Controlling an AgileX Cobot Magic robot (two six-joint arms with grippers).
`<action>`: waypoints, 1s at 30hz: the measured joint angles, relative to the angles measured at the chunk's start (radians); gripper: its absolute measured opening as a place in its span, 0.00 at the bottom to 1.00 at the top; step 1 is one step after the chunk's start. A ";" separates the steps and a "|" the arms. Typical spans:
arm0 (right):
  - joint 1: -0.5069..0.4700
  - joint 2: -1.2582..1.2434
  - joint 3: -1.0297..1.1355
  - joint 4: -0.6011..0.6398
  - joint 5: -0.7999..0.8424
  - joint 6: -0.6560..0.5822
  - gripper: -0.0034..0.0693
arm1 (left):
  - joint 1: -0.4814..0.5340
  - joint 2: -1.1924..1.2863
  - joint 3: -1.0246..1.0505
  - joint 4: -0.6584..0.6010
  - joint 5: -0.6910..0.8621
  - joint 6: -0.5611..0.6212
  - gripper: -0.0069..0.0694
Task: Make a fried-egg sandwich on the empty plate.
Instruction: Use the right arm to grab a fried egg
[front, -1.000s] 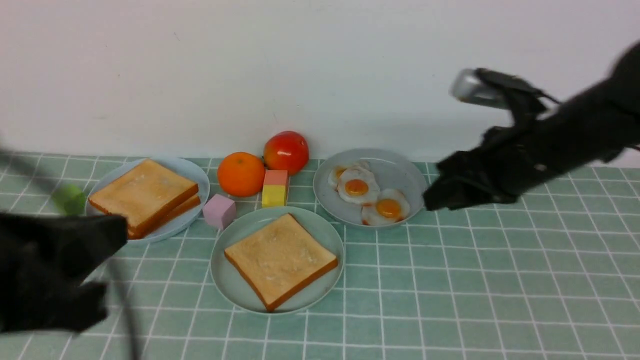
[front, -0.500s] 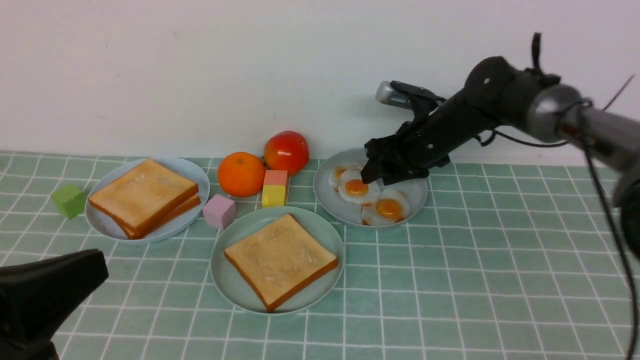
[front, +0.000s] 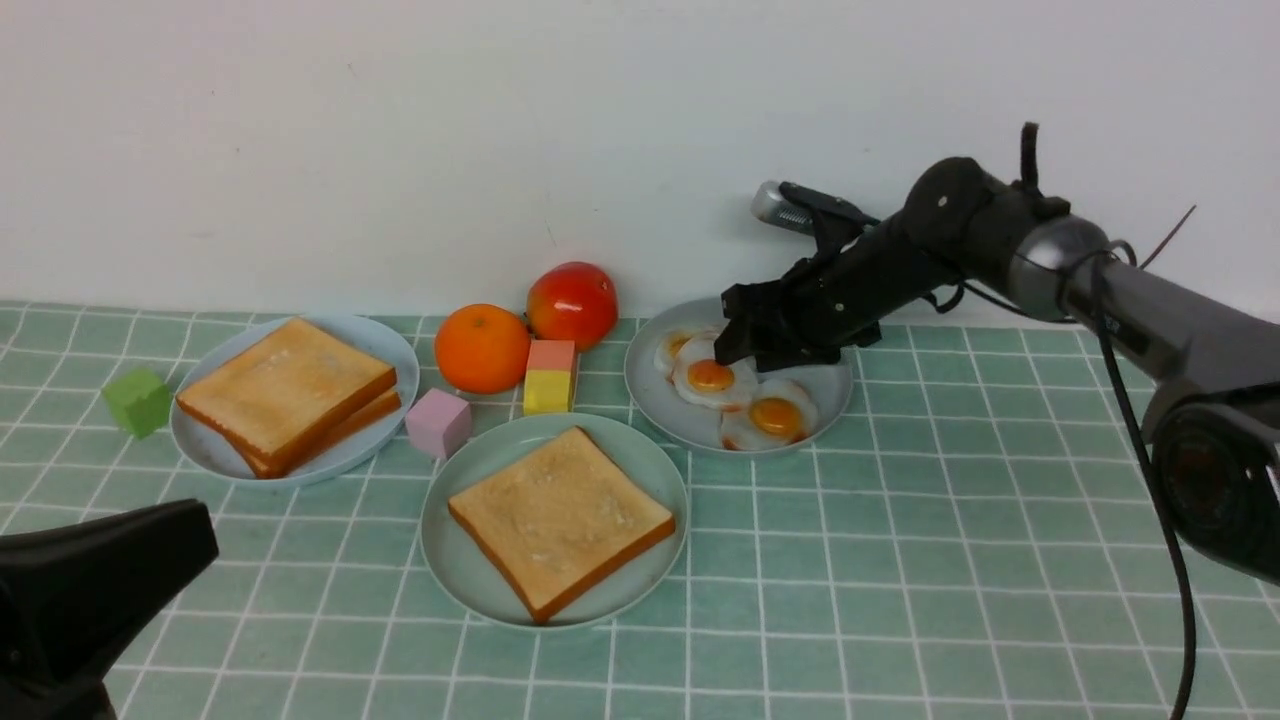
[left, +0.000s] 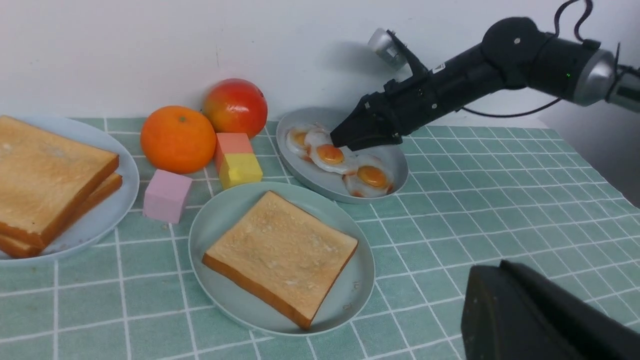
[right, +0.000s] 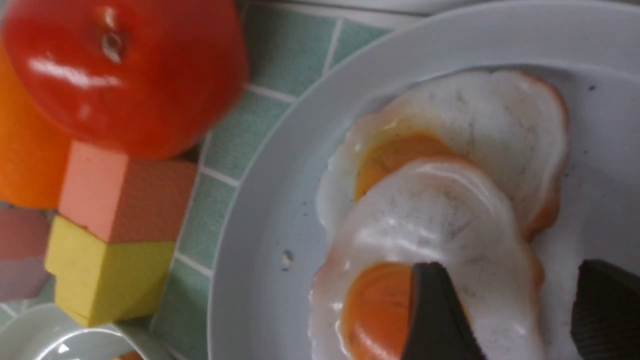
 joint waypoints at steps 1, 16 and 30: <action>0.000 0.001 -0.001 0.001 0.000 0.000 0.57 | 0.000 0.000 0.000 0.000 0.000 0.000 0.07; 0.000 0.024 -0.002 0.068 -0.078 -0.045 0.57 | 0.000 0.000 0.002 -0.004 0.000 -0.001 0.07; -0.002 0.040 -0.012 0.067 -0.063 -0.068 0.25 | 0.000 0.000 0.002 -0.005 0.000 -0.001 0.07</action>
